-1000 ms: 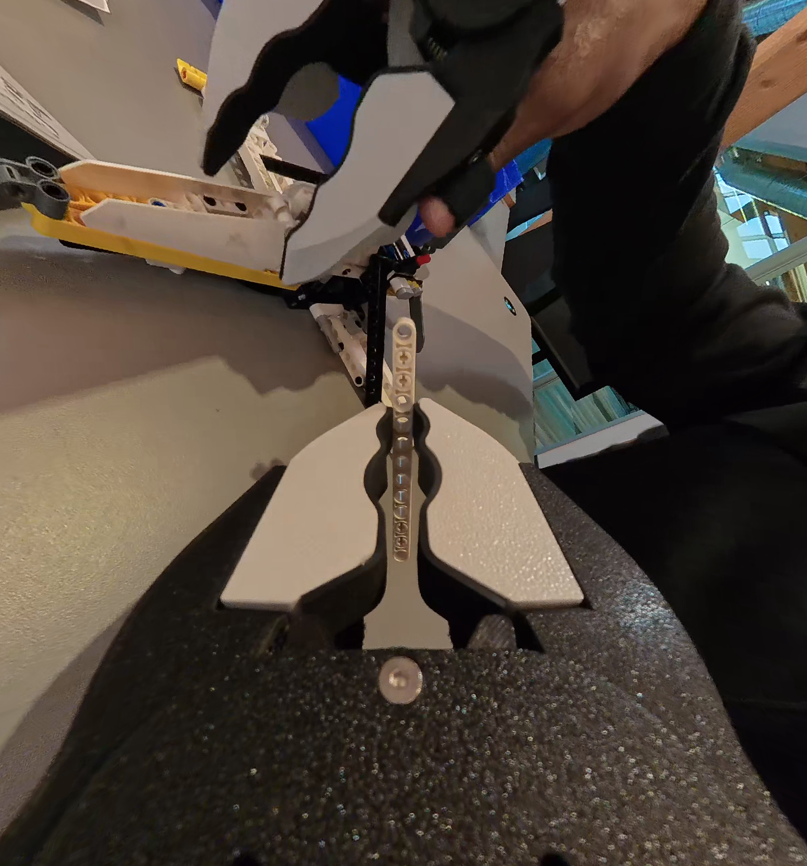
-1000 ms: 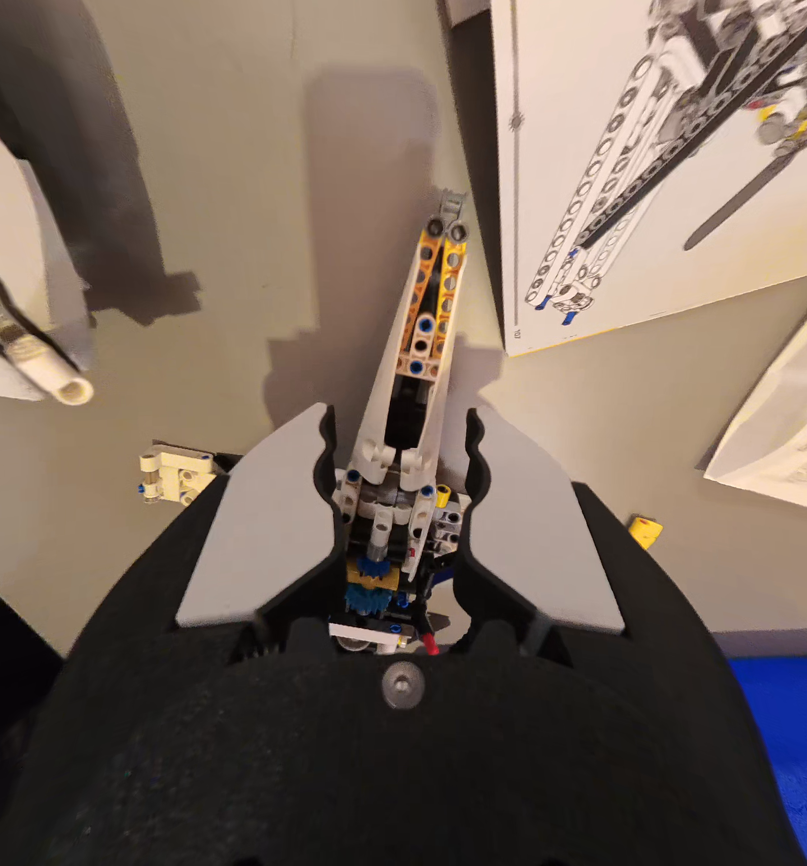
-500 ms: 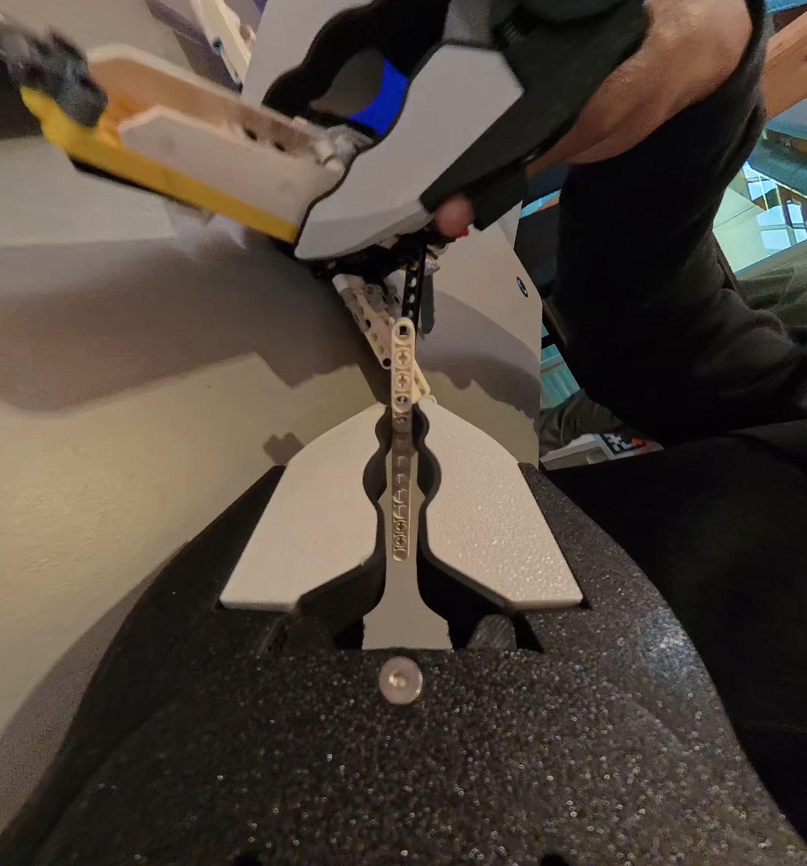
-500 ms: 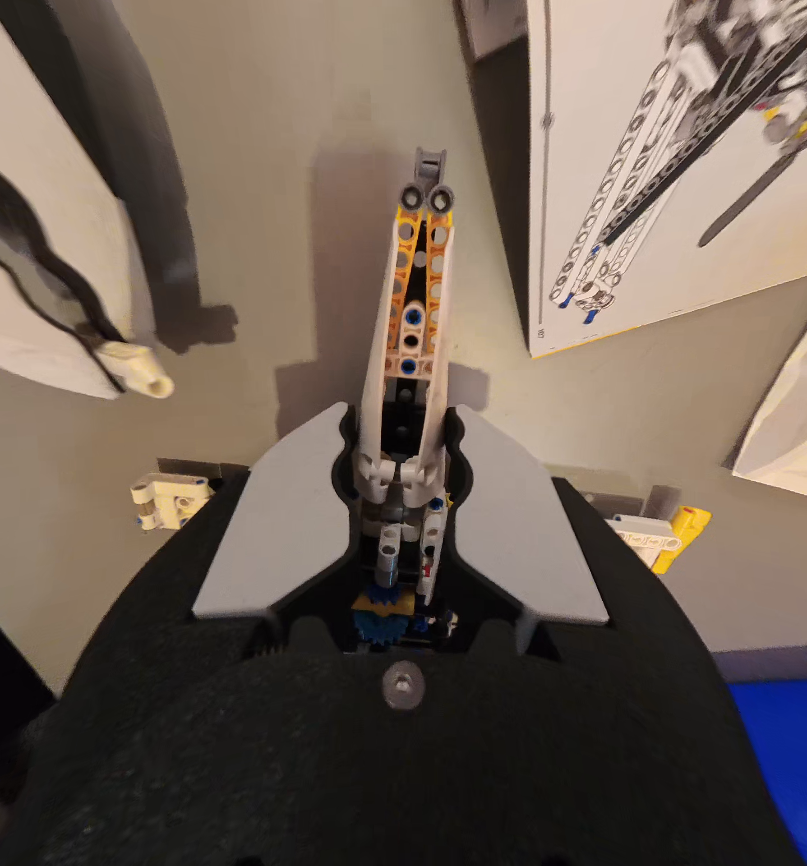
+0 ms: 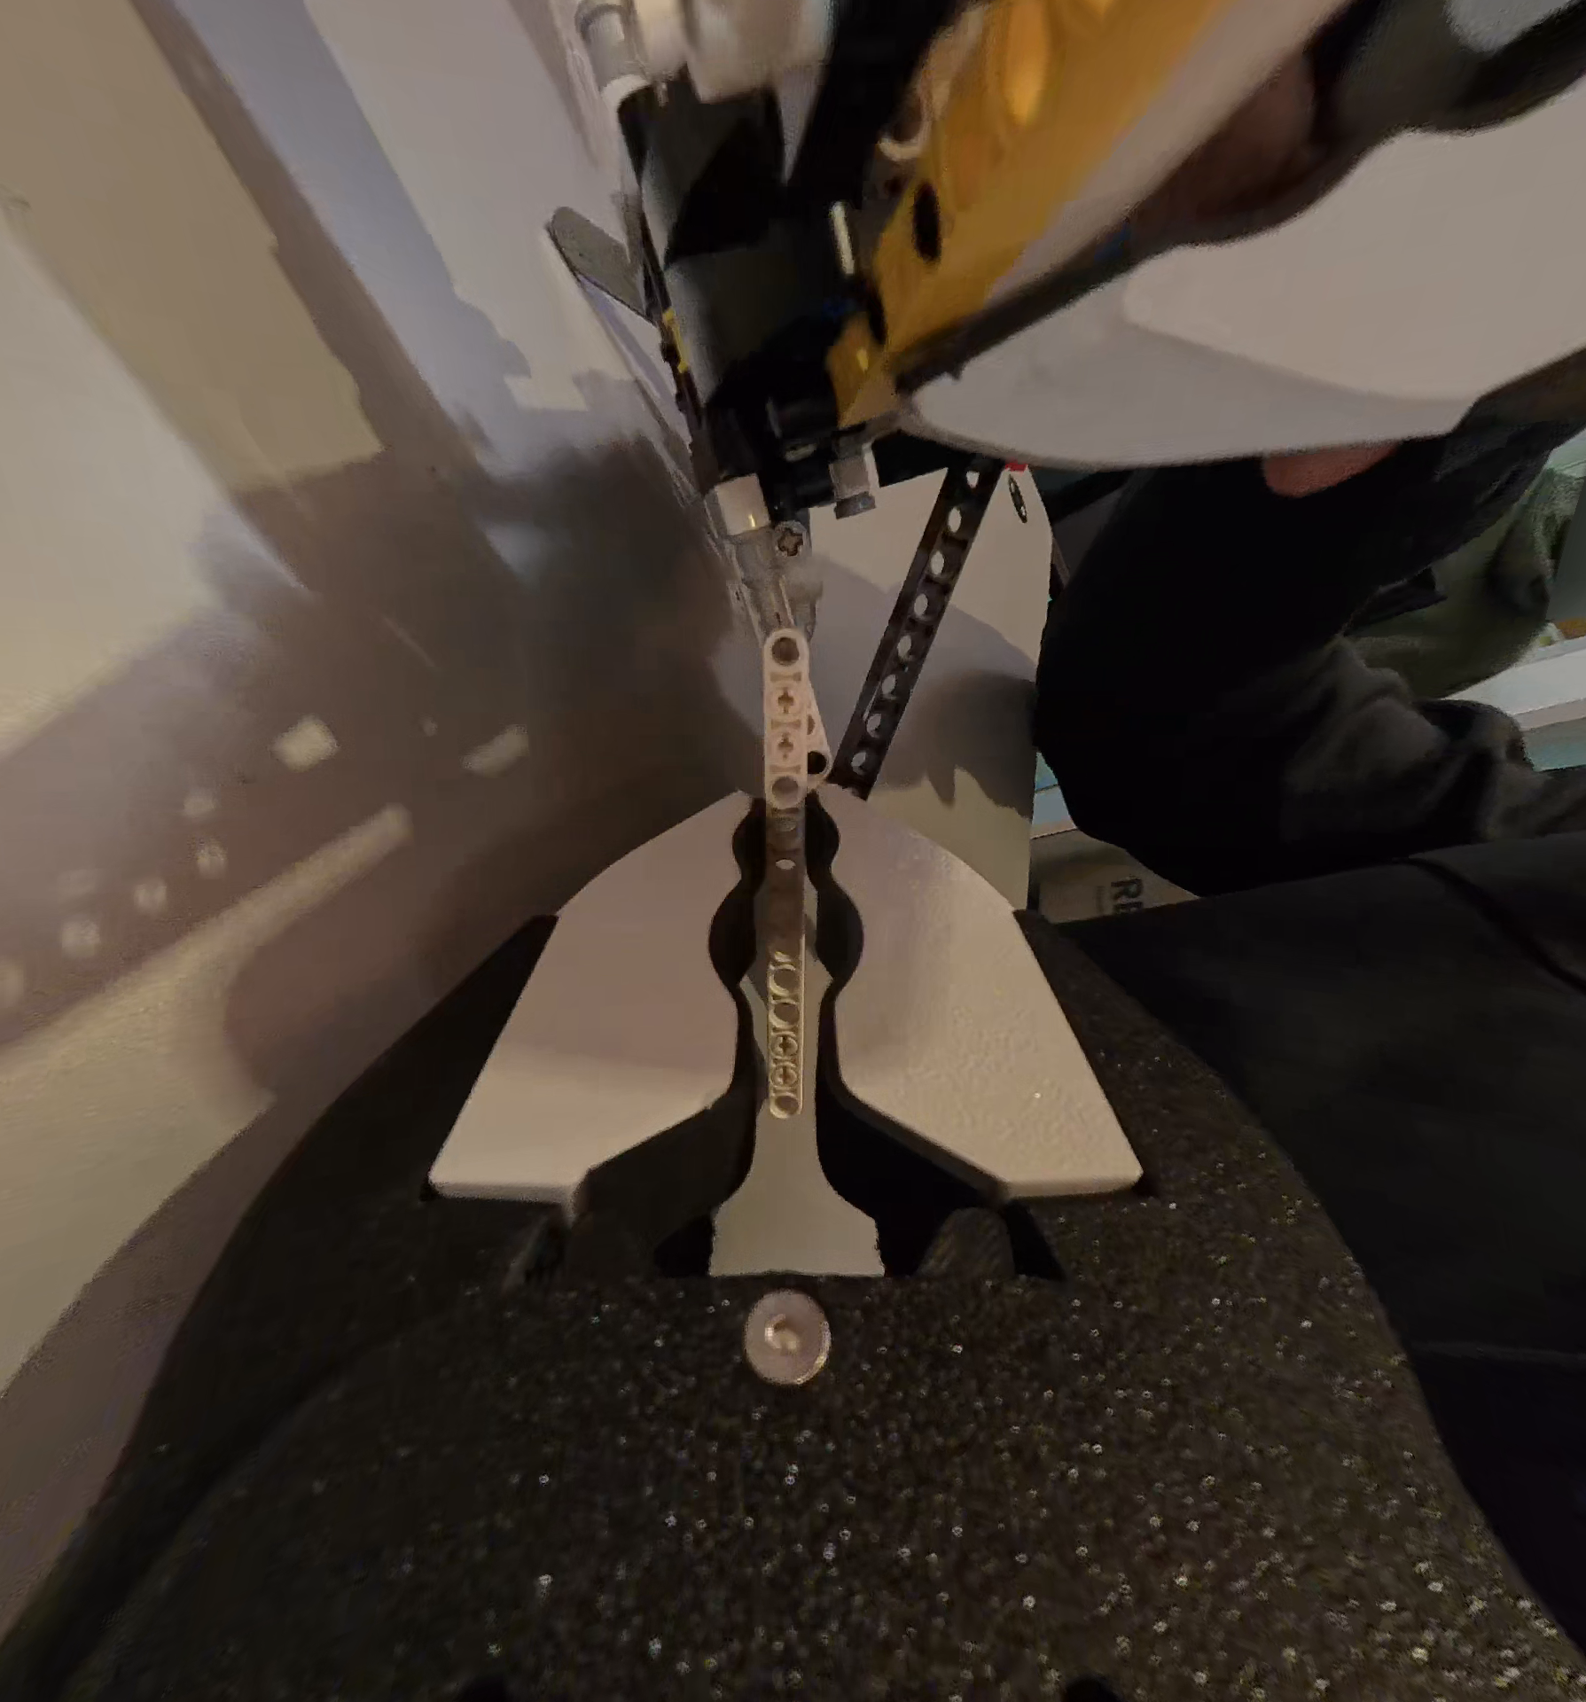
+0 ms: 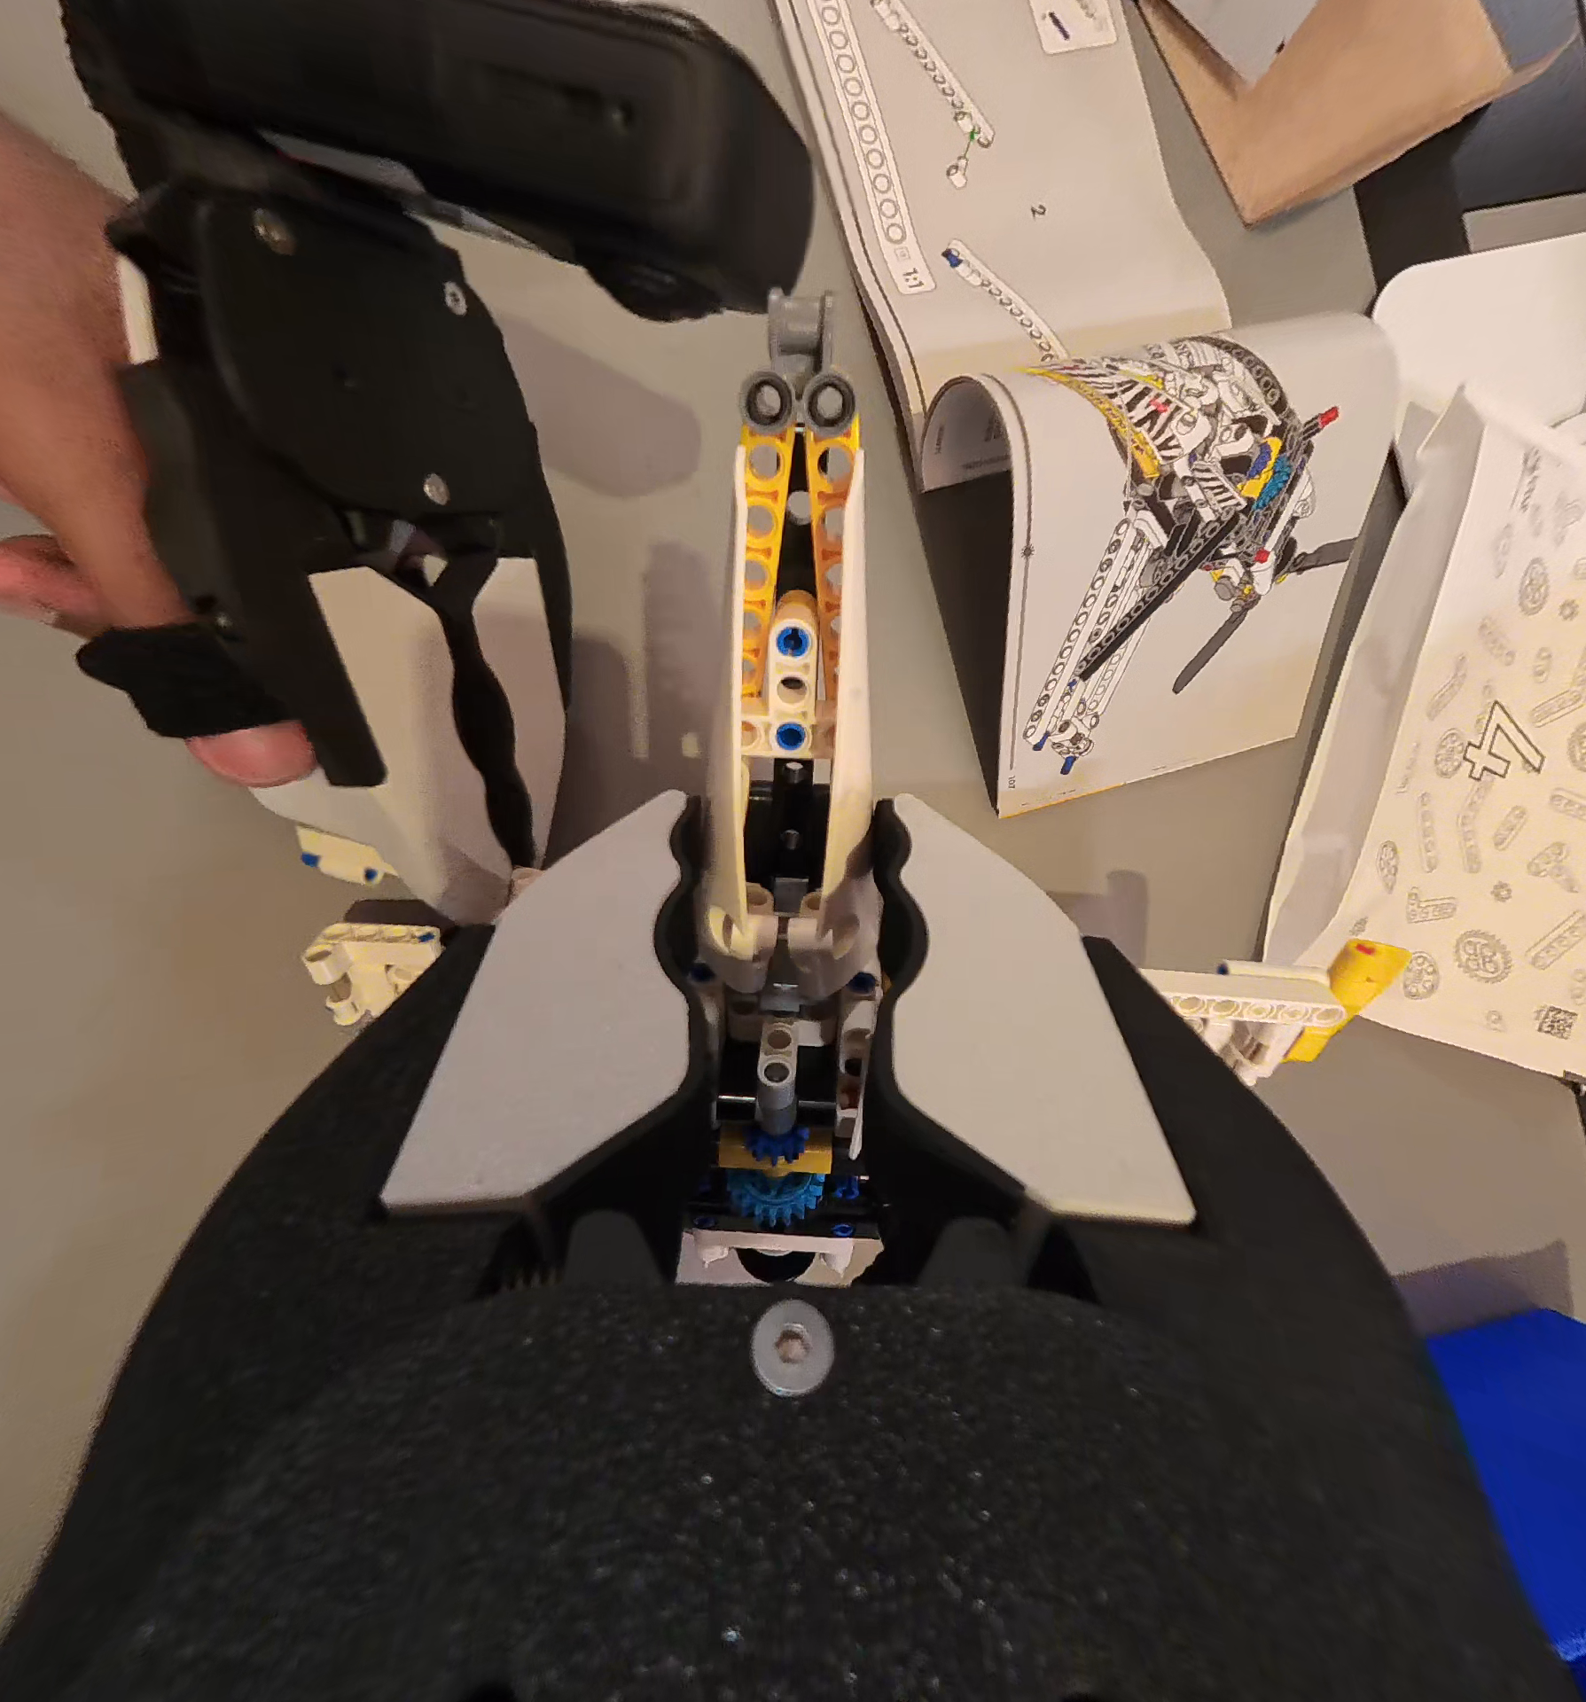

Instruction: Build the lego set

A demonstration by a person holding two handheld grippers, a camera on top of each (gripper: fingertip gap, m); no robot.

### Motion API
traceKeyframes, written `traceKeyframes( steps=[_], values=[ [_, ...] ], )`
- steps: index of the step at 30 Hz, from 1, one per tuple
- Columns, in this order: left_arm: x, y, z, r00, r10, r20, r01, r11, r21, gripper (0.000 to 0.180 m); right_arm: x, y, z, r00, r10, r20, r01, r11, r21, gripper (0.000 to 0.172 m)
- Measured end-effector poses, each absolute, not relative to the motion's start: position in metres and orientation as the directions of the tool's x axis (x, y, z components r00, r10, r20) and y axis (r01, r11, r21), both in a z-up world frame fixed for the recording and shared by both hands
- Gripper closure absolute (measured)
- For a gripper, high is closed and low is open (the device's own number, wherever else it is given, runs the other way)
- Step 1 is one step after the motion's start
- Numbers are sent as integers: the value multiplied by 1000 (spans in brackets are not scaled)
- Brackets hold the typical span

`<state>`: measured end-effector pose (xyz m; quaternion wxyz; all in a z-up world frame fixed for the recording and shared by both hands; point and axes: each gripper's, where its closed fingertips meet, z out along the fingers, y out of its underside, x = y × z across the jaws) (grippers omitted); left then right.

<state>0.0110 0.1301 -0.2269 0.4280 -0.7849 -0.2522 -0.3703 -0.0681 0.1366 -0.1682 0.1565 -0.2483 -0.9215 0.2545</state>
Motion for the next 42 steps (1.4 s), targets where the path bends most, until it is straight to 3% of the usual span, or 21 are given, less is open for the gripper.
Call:
traceKeyframes(
  steps=[10,20,23,31,36,40,42],
  values=[
    [10,137,-229,492,137,859,804,-450,-389,173,-67,134,-179,-831,540,136,389,737,-552,137],
    [8,147,-234,557,293,777,822,-329,-466,173,-67,138,-208,-805,587,87,463,714,-526,138],
    [9,147,-237,604,341,720,794,-341,-504,173,-68,138,-211,-800,594,84,462,700,-545,150],
    [12,144,-235,595,358,720,803,-289,-520,173,-50,149,-172,-788,590,173,384,691,-612,133],
    [20,142,-226,451,279,848,892,-164,-421,173,-1,162,-175,-799,574,179,340,676,-654,136],
    [18,139,-214,296,191,936,954,-9,-300,172,37,165,-196,-754,656,-16,435,481,-761,139],
    [19,139,-214,240,175,955,967,41,-251,172,48,165,-208,-729,685,-4,415,437,-798,139]
  ],
)
